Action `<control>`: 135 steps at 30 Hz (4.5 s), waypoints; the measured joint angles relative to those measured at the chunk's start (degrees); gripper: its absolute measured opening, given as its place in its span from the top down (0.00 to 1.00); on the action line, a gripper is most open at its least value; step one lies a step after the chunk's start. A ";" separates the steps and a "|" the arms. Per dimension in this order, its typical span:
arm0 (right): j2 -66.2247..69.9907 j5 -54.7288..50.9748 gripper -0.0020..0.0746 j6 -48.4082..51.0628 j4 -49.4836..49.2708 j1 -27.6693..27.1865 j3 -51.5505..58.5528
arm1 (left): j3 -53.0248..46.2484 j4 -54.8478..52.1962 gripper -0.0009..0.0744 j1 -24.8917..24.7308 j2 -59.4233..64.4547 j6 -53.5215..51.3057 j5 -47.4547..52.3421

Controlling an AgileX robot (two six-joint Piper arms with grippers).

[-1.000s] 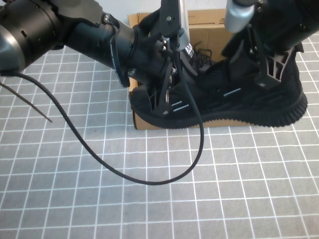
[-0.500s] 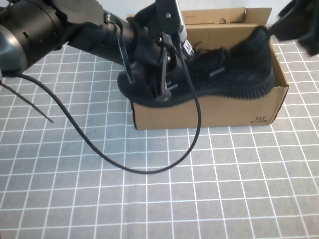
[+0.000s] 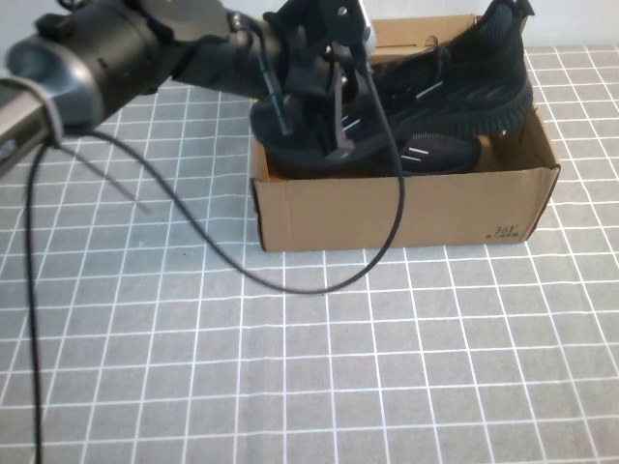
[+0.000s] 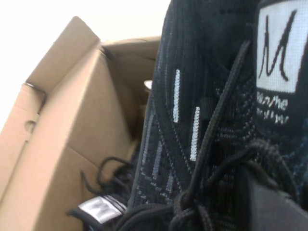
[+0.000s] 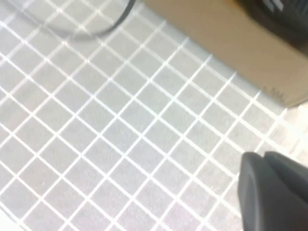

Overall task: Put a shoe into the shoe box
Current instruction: Place the shoe in the shoe box

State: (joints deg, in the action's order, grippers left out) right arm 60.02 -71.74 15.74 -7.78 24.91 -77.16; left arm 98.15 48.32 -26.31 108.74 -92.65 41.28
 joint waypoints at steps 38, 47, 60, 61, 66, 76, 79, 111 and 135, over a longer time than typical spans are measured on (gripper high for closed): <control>-7.72 5.57 0.99 -3.25 8.48 0.00 12.35 | 10.69 -1.94 0.96 -1.08 17.64 -3.94 2.71; -7.72 5.52 0.99 -3.25 8.48 0.00 12.35 | 10.69 -1.44 0.96 -1.61 19.30 -4.03 2.02; -7.72 4.54 0.99 -3.44 8.48 0.00 12.35 | 11.11 0.78 0.96 -1.61 19.52 -4.03 4.69; -7.72 4.54 0.99 -3.44 8.48 0.00 12.35 | 11.11 0.82 0.96 -1.61 19.52 -4.03 5.36; -7.72 4.54 0.99 -3.44 8.48 0.00 12.35 | 12.03 0.82 0.96 -1.61 19.41 -3.77 7.60; -7.72 4.43 0.99 -3.44 8.37 0.00 12.35 | 12.15 0.59 0.96 -1.61 19.98 -3.35 6.43; -7.72 4.43 0.99 -3.44 7.78 0.00 12.35 | 12.15 0.48 0.94 -1.61 19.98 -2.27 5.91; -7.72 6.17 0.99 -3.44 6.88 0.00 12.35 | 12.28 -10.45 0.94 -1.69 -1.66 32.35 4.40; -31.58 2.42 0.99 -9.57 1.50 0.00 14.80 | 6.32 -29.89 0.99 -1.46 -25.46 56.98 16.13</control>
State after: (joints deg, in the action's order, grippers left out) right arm 28.44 -69.32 6.17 -6.28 24.91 -62.37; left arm 104.47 18.43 -27.77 83.28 -35.67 57.41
